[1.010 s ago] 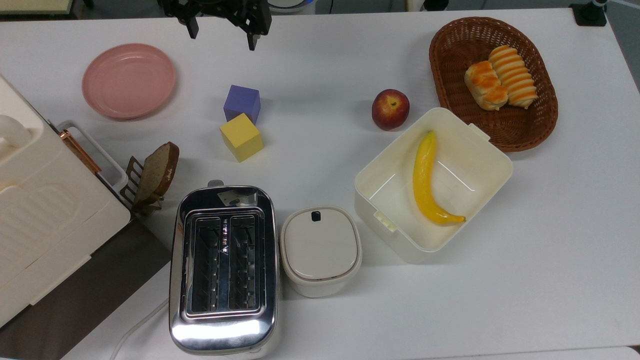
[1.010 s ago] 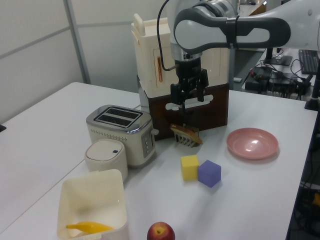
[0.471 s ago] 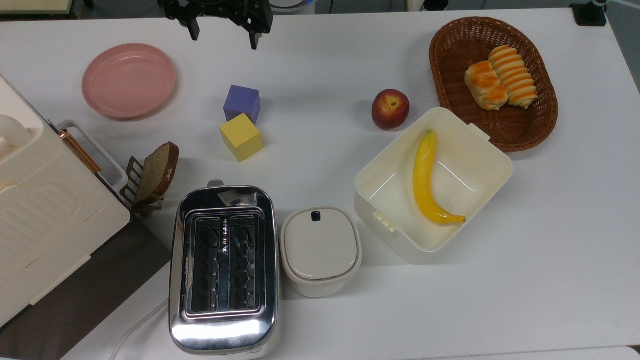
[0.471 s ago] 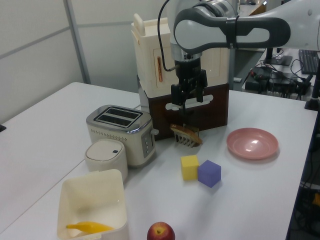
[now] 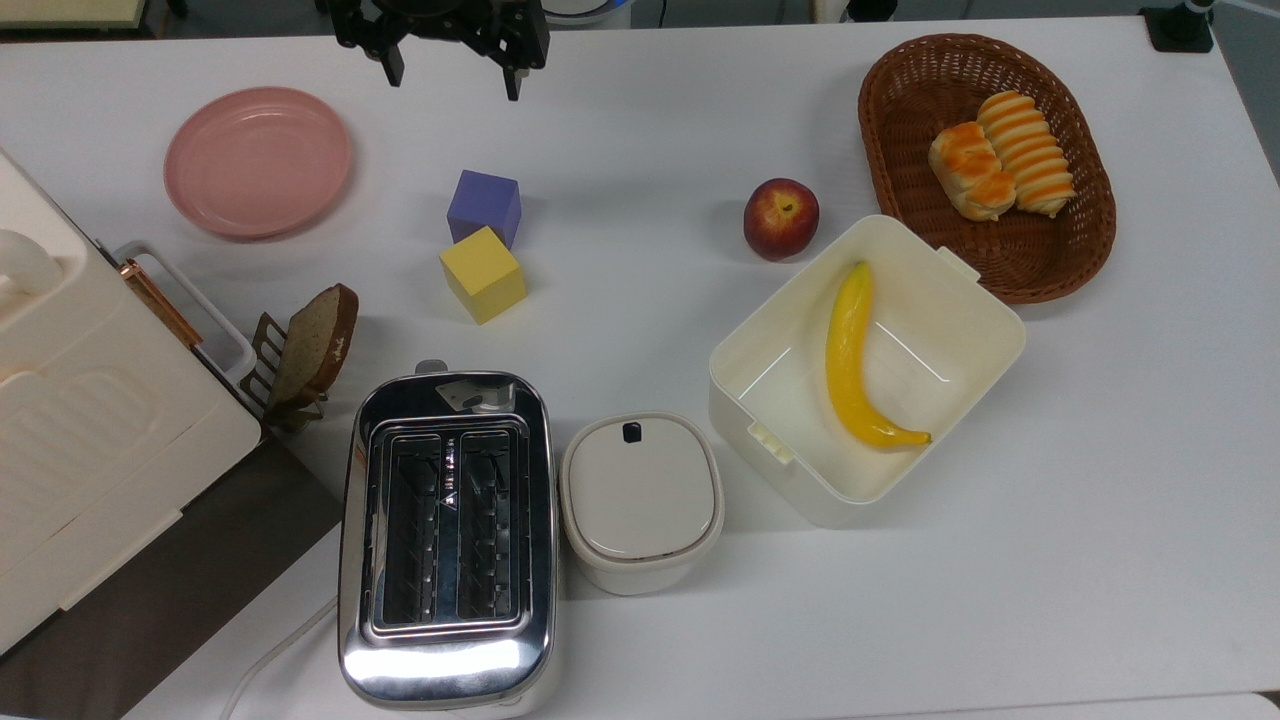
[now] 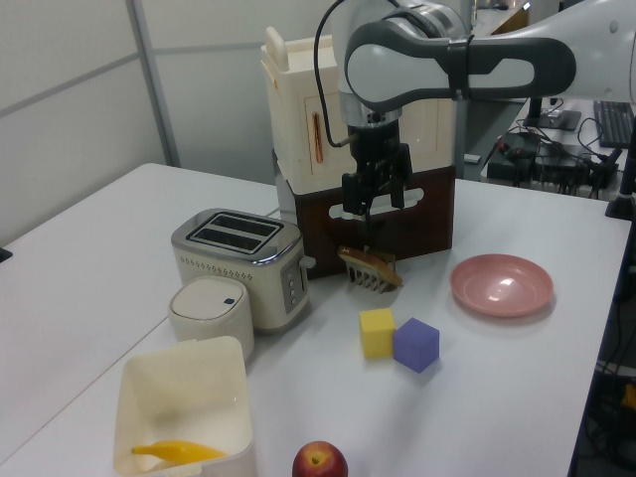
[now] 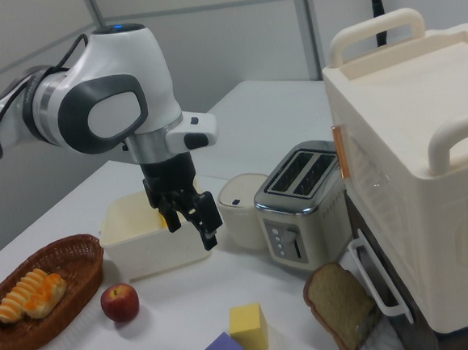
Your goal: Put the bread on the table
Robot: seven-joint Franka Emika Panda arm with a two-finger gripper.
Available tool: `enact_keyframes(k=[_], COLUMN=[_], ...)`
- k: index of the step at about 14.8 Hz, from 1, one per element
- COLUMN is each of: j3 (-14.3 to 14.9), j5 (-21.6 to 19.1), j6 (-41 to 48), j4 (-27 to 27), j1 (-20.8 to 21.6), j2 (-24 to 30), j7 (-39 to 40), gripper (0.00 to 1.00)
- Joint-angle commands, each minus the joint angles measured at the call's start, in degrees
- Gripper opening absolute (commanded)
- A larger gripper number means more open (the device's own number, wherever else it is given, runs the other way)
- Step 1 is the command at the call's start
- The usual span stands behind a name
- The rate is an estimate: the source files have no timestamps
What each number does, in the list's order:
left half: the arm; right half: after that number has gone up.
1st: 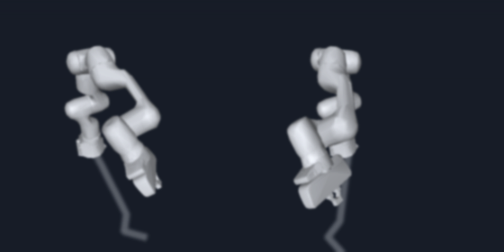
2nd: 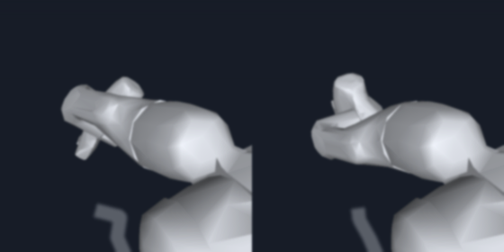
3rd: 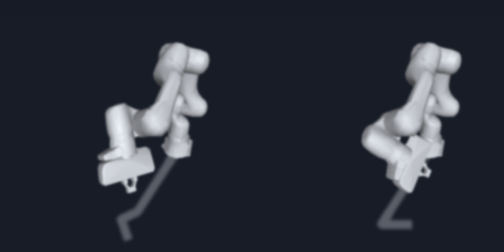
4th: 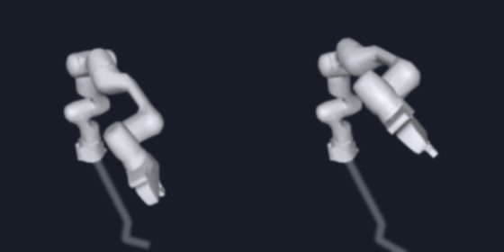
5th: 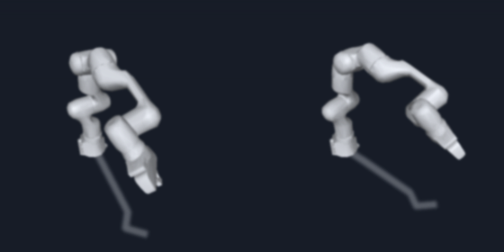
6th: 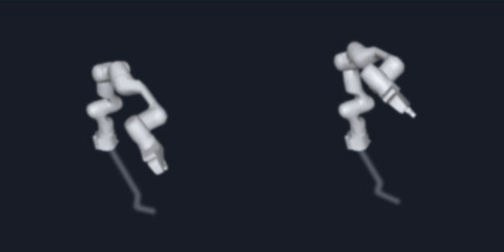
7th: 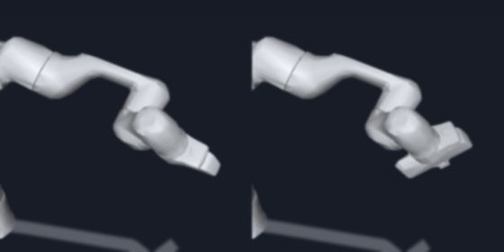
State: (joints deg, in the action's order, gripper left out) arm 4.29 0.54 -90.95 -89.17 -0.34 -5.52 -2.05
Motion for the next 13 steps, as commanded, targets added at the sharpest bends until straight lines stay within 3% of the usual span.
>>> enact_keyframes(k=[1, 2, 8, 9, 10, 11, 13], j3=[0.0, -0.3, -0.2, 0.8, 6.0, 9.4, 10.8], j5=[-1.2, -1.3, -3.8, -3.6, -3.6, -3.6, -4.1], j6=[-0.8, -0.7, 1.4, 1.1, 0.7, 0.4, 0.1], j4=[-1.9, -2.0, -1.9, -1.9, -2.5, -2.8, -3.0], j1=[0.7, 1.0, 13.3, 17.7, 25.9, 31.7, 36.5], j2=[1.0, 1.0, 1.4, 1.0, 0.1, -0.3, -1.4], j7=[2.3, 2.3, -3.3, -6.4, -10.0, -11.3, -13.8], gripper=[1.00, 1.00, 1.00, 1.00, 1.00, 1.00, 1.00])
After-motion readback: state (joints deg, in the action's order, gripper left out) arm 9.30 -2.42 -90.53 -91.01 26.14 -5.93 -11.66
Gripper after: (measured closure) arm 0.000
